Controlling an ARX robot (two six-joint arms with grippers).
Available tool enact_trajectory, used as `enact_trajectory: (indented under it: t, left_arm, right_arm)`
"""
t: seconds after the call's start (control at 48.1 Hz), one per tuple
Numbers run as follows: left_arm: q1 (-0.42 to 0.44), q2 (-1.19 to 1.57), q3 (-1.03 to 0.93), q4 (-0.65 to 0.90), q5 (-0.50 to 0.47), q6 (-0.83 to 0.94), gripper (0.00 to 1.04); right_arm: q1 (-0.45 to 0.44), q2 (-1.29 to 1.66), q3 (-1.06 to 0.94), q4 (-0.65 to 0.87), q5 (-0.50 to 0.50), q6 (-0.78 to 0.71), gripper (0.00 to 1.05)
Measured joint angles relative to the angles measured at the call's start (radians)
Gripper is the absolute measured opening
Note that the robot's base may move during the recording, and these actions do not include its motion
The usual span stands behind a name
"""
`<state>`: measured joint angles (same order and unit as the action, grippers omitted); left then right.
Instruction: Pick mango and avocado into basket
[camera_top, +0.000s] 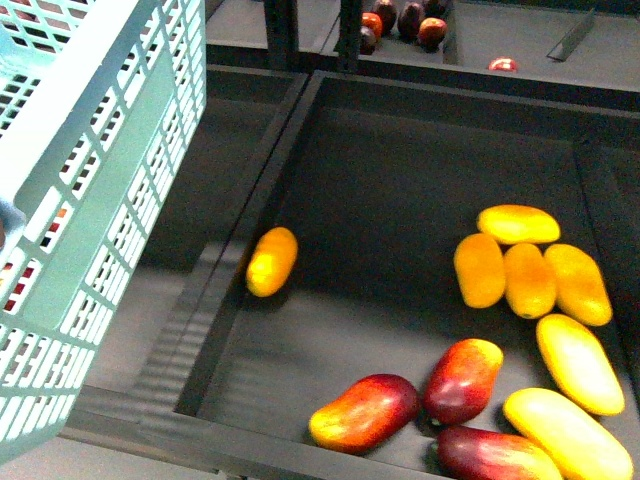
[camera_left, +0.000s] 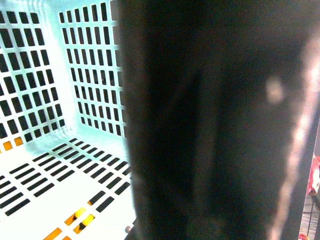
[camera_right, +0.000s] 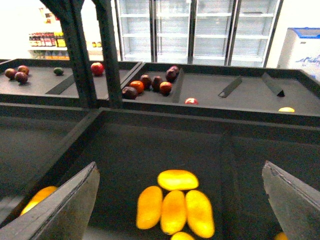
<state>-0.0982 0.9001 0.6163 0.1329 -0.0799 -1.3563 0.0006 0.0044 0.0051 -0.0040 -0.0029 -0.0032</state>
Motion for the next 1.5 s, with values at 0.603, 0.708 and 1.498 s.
enact_trajectory:
  t: [0.603, 0.708, 1.498]
  left_arm:
    - [0.011, 0.003, 0.000, 0.000, -0.026, 0.005, 0.05]
    - [0.010, -0.003, 0.001, 0.000, -0.017, 0.021, 0.05]
    - [-0.142, 0.358, 0.226, -0.067, 0.208, 1.248, 0.05]
  right_arm:
    - [-0.002, 0.000, 0.000, 0.001, -0.006, 0.000, 0.97]
    - [-0.002, 0.000, 0.000, 0.002, -0.002, 0.000, 0.97]
    - [-0.002, 0.000, 0.000, 0.002, -0.002, 0.000, 0.97]
